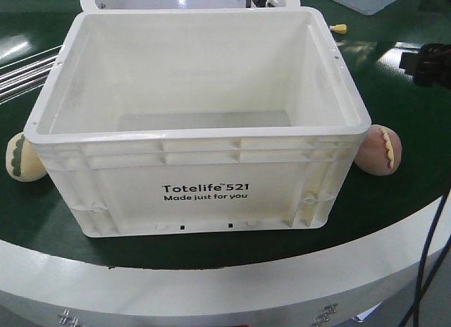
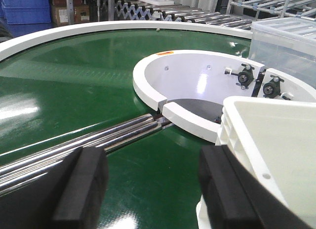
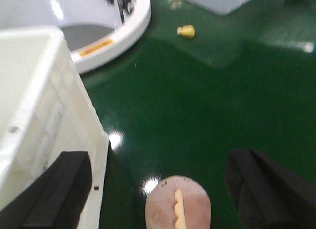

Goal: Place moving items into box and shelve
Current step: 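Lower the right gripper onto the pink plush toy and grasp it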

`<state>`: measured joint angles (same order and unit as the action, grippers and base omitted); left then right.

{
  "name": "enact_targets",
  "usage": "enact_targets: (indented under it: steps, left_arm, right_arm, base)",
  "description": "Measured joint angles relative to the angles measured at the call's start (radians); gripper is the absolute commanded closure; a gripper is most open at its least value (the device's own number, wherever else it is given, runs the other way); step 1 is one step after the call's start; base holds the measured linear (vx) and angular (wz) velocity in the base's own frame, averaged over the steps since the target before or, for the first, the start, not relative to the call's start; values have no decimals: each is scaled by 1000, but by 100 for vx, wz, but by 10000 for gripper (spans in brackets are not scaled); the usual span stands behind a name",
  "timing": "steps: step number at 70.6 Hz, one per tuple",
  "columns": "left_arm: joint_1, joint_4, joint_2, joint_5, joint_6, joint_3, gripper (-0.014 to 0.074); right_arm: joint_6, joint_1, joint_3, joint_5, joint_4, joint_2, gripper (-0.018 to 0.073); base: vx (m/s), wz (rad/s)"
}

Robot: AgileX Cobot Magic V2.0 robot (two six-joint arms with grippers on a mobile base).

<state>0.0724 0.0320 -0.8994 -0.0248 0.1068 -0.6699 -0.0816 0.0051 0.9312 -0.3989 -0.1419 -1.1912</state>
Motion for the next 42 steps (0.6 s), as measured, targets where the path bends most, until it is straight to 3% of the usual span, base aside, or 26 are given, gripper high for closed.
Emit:
enact_targets:
  steps: [42]
  left_arm:
    - [0,0,0,3,0,0,83]
  right_arm:
    - [-3,0,2,-7,-3,-297,-32]
  base:
    - [0,0]
